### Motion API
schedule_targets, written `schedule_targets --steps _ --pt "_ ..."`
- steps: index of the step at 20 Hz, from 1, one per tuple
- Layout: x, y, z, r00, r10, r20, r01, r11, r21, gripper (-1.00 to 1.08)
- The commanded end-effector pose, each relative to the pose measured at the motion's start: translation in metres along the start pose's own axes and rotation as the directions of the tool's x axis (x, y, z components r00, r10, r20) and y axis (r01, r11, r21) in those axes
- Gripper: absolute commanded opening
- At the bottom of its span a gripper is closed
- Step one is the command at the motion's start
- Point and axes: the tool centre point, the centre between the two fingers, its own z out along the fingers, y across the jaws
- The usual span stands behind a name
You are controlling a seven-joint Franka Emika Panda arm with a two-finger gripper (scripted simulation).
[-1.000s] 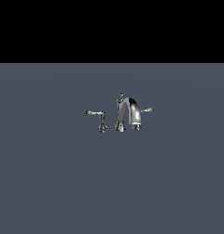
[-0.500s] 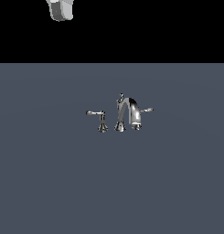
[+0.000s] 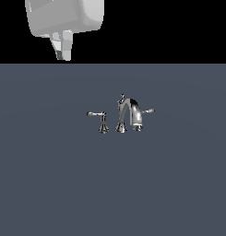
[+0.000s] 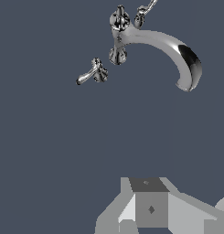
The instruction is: Turn on the faucet by rotating a designated handle.
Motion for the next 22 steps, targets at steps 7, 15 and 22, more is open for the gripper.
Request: schedule_targets --steps 7,15,22 --pt "0.025 -0.036 0.044 0.988 0.156 -0.002 -0.156 0.988 0.0 -1.0" --pt "0.052 -0.063 0.084 0.956 0.292 -0.006 -0.292 0.956 -0.002 -1.0" --pt "0.082 -0.085 0.121 0.909 0.416 -0.013 -0.416 0.909 -0.006 -1.0"
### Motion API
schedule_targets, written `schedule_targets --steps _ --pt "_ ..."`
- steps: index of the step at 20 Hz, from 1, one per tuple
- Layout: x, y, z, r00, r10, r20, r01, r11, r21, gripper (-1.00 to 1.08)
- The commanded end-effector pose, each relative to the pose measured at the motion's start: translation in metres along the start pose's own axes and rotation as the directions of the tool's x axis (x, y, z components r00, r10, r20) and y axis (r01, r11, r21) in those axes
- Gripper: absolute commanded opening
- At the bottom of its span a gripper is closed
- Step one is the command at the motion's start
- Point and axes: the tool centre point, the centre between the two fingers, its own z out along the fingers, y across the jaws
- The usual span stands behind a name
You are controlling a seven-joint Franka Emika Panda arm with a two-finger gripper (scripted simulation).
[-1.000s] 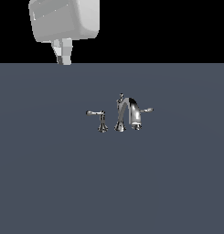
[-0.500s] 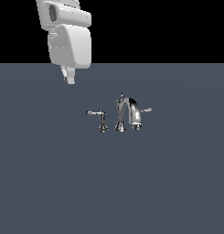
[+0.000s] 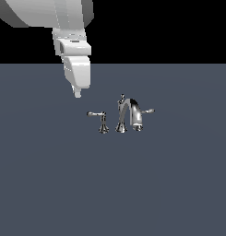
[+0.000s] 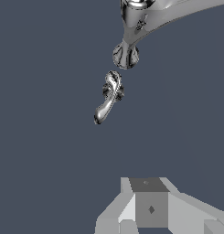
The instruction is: Turn on the faucet by rotating a designated handle.
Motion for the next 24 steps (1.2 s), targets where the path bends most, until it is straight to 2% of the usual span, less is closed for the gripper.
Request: schedule_targets --steps 1,13,24 --pt "0.008 -0.012 0.015 0.999 0.051 -0.003 -0.051 0.999 -0.002 -1.0" --pt "0.054 -0.059 0.078 0.96 0.278 -0.016 -0.278 0.96 -0.009 -1.0" --pt "0.076 -0.075 0.102 0.93 0.368 -0.017 -0.368 0.93 -0.01 -1.0"
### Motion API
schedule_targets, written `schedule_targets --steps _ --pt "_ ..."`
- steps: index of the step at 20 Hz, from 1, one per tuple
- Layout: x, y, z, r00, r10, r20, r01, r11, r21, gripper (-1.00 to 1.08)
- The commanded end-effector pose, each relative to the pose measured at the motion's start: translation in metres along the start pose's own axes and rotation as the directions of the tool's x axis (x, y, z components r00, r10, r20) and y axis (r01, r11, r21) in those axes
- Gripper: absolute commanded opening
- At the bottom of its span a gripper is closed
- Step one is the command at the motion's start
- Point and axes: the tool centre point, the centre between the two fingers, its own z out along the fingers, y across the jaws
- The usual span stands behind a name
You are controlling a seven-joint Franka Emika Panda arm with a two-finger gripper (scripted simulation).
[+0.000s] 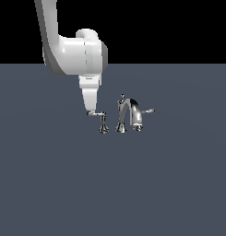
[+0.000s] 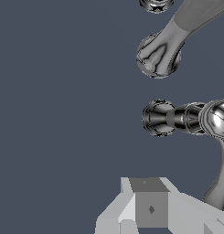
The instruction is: Turn on the faucet by rotating a designated handle.
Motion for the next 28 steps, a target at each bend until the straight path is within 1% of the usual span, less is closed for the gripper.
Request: schedule_targets --steps 1,12,27,28 --pt "0.001 -0.002 0.002 1.0 0.009 0.0 -0.009 1.0 0.001 -1.0" --pt "0.0 -0.001 -0.001 1.0 0.001 0.001 -0.001 1.0 0.001 -1.0" --pt "-0.016 0.042 -0.001 1.0 0.001 0.001 -0.001 1.0 0.001 -1.0" --pt "-0.016 0.042 -0.001 1.0 0.001 0.001 -0.001 1.0 0.001 -1.0"
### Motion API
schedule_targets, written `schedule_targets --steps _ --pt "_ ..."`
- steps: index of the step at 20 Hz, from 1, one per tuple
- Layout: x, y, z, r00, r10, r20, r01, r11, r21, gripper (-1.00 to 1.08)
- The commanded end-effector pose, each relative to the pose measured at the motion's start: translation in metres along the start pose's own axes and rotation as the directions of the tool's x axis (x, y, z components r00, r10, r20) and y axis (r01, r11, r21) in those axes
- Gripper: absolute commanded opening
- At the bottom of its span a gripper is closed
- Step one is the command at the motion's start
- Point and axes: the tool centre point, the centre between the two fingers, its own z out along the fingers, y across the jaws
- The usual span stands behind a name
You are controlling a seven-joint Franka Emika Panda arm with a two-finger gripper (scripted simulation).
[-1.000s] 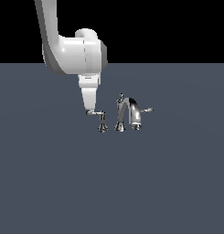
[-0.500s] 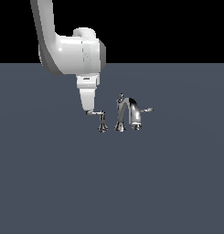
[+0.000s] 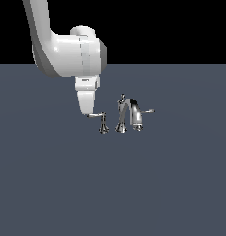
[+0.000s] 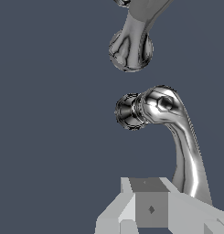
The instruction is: Turn on the faucet by rotating a designated handle.
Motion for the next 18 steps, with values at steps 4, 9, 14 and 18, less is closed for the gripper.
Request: schedule_targets --steps 4,9,14,18 --pt "0.002 0.009 0.0 1.0 -0.002 0.0 0.002 1.0 -0.002 -1.0" --pt "0.005 0.025 0.0 1.0 -0.005 0.001 0.005 1.0 -0.004 -1.0" --pt "0.008 0.04 0.0 1.0 -0.007 0.001 0.007 1.0 -0.007 -1.0" --pt "0.011 0.053 0.0 1.0 -0.009 0.002 0.009 1.0 -0.008 -1.0"
